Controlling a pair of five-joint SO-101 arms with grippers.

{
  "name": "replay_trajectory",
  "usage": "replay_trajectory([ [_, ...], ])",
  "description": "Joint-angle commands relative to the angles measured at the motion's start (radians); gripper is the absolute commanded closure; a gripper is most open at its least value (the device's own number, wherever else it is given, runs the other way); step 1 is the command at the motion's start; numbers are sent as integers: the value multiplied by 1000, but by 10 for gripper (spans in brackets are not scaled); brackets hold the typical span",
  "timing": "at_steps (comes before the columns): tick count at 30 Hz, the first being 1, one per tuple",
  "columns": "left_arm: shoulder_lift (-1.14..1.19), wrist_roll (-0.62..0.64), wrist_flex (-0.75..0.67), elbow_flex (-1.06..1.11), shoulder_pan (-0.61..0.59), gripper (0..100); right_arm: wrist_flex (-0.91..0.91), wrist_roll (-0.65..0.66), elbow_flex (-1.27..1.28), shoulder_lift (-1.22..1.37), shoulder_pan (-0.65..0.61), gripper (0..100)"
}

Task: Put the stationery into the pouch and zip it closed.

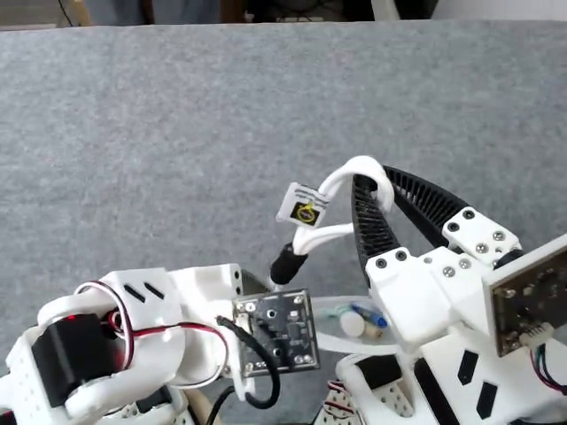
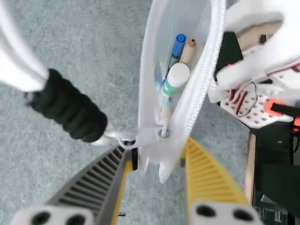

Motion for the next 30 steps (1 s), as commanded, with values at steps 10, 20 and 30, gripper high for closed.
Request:
replay_trajectory([
  [10,2,89,-160,99,16,822,-8,0,-1,7,-12,986],
  [20,0,89,-161,90,16,838,-8,0,4,7,-12,986],
  [30,0,87,-216,97,22,973,-8,0,5,7,-12,986],
])
